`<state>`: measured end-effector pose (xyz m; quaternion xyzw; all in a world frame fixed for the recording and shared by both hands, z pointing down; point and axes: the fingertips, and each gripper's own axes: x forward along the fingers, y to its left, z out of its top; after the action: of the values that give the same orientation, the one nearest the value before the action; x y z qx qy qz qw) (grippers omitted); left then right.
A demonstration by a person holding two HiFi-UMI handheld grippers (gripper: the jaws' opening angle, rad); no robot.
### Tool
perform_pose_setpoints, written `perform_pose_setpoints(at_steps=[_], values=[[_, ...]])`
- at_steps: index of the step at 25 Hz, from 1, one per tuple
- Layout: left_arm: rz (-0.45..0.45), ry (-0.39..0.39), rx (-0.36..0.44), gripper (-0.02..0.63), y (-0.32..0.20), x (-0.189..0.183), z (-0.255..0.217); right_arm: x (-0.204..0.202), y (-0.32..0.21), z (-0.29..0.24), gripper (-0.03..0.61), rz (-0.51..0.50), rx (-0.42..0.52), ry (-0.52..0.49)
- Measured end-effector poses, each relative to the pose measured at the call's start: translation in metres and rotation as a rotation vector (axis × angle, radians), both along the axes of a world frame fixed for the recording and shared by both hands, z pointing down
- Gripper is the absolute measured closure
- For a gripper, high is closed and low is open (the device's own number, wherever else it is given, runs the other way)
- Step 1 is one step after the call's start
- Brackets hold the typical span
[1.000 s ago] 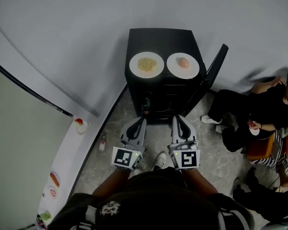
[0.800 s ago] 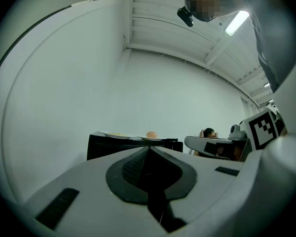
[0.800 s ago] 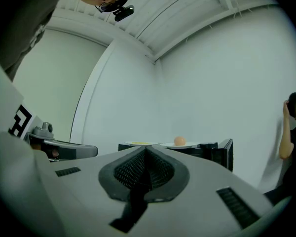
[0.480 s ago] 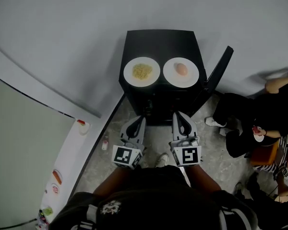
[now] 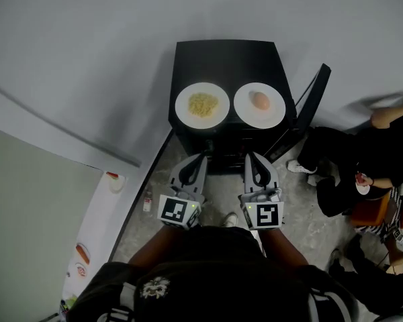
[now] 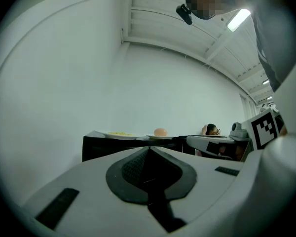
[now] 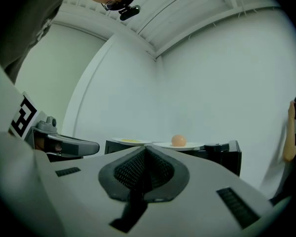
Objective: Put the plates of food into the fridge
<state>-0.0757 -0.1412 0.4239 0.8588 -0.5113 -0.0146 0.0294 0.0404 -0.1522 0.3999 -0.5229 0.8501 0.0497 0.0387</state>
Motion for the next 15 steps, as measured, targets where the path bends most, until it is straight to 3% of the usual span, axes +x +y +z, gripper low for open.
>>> perform_pose_setpoints(at_steps=[9,15], values=[[0.080,0.000,0.003,0.591,-0.018,-0.007,-0.002,-0.004,-0.013,-0.004,0.554,0.089,-0.036,-0.052],[0.113,0.009,0.011,0.591,-0.020,-0.005,0.002,-0.002,-0.016,-0.004,0.554,0.137,-0.044,-0.030]])
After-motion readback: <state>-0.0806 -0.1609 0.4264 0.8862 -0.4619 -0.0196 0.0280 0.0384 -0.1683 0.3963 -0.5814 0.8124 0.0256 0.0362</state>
